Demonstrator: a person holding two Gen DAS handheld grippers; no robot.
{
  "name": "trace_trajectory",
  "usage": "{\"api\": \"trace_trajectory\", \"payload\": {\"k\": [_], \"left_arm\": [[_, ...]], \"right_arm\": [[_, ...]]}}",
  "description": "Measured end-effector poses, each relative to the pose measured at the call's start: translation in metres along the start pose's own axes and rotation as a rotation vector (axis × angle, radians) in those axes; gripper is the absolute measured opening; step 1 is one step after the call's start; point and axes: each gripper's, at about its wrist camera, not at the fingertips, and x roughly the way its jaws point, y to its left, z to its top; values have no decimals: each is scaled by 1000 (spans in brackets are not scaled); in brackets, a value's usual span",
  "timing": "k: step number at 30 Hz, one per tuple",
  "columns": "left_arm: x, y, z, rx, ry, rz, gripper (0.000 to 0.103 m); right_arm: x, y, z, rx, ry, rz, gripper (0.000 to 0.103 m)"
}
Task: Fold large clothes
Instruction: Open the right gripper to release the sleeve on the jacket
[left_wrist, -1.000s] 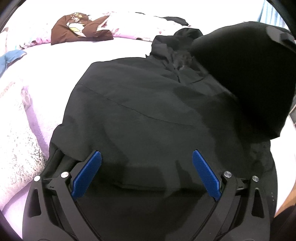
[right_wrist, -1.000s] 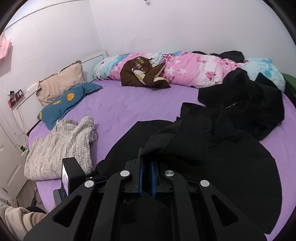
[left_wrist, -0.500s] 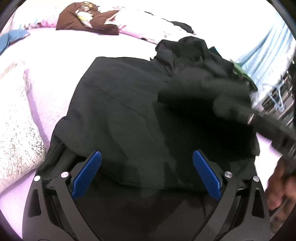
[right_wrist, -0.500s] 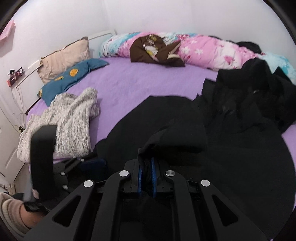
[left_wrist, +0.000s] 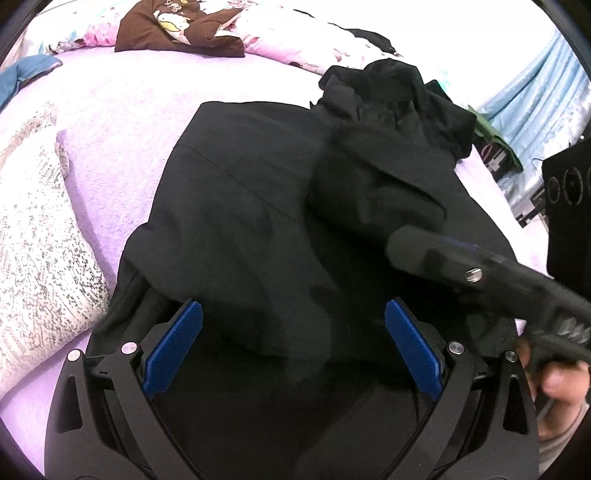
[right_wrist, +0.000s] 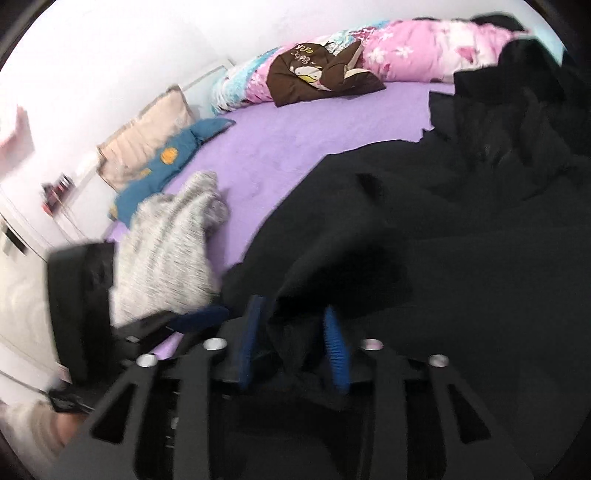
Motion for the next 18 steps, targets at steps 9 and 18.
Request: {"api": "trace_trajectory", "payload": {"k": [9,18], "left_arm": [[3,-10,13,-47,10,-80,96],[18,-2,21,-211,62,-231,97]], "right_arm": [[-63,-13,5,25,-86,-24,58],[-152,-90,-7,171,-191,-180,65]]}}
